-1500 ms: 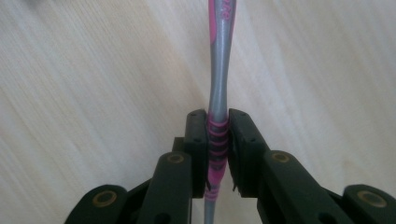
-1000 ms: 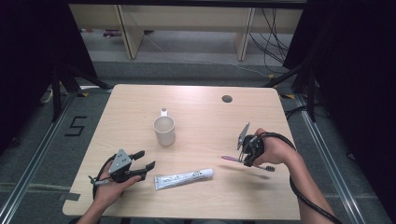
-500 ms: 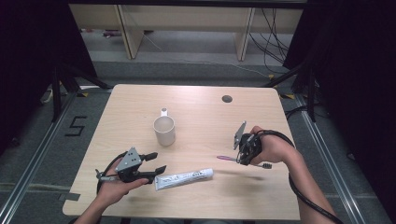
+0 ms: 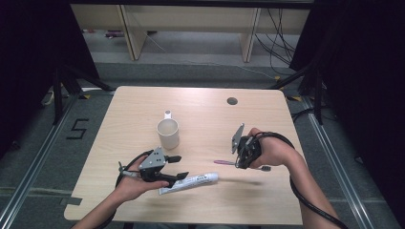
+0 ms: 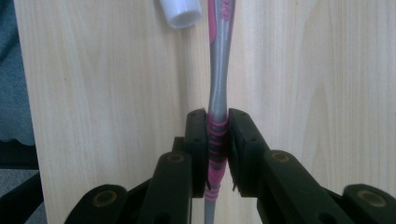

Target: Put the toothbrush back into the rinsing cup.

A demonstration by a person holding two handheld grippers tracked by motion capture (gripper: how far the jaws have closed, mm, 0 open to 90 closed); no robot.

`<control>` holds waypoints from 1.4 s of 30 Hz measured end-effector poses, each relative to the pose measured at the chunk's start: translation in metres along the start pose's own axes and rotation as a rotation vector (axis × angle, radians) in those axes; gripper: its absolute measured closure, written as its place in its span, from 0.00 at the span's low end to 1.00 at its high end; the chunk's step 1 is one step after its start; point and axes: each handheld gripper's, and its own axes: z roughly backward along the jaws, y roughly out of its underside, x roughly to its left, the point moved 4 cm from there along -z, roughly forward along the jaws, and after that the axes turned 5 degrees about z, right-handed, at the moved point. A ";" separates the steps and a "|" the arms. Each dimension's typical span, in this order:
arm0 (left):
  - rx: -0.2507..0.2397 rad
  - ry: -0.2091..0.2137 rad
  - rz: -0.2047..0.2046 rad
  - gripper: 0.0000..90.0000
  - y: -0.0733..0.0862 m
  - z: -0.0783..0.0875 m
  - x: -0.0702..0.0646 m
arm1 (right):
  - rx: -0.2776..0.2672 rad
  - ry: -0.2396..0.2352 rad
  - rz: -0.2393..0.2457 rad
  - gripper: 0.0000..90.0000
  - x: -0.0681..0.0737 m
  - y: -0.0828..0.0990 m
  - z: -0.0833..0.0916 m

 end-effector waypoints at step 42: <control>0.076 0.155 -0.068 0.60 -0.020 -0.049 -0.012 | -0.025 -0.040 0.216 0.88 0.010 -0.062 -0.007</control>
